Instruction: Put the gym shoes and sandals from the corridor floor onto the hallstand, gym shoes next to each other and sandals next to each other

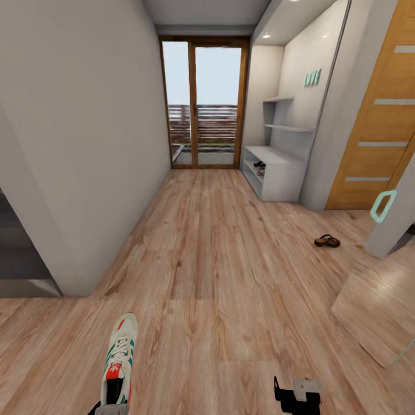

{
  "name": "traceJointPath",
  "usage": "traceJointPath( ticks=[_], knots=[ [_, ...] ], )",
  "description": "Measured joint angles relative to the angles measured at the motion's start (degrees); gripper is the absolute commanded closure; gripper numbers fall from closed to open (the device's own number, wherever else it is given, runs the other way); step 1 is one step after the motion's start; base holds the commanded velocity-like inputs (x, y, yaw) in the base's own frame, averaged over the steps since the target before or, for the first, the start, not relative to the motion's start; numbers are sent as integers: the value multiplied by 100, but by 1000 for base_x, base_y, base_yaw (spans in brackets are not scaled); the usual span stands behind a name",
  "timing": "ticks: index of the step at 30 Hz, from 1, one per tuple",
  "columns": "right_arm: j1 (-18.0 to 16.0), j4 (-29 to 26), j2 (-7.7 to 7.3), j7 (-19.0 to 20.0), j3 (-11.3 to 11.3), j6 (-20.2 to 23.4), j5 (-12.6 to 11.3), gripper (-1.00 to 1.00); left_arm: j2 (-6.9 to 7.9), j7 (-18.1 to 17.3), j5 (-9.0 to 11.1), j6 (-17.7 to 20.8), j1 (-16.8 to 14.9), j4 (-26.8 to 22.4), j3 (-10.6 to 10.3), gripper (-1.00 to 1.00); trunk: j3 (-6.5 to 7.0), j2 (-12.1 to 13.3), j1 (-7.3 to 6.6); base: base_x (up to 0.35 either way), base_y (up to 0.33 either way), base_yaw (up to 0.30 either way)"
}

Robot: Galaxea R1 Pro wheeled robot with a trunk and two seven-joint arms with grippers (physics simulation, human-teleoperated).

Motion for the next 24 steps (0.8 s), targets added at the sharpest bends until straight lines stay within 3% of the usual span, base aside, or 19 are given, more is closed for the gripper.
traceJointPath(
  ticks=[24],
  knots=[
    [0,0,1,-1,2,0,3,-100,0,1,1,0,0,0,0,100,0,0,0,336,0,0]
  ],
)
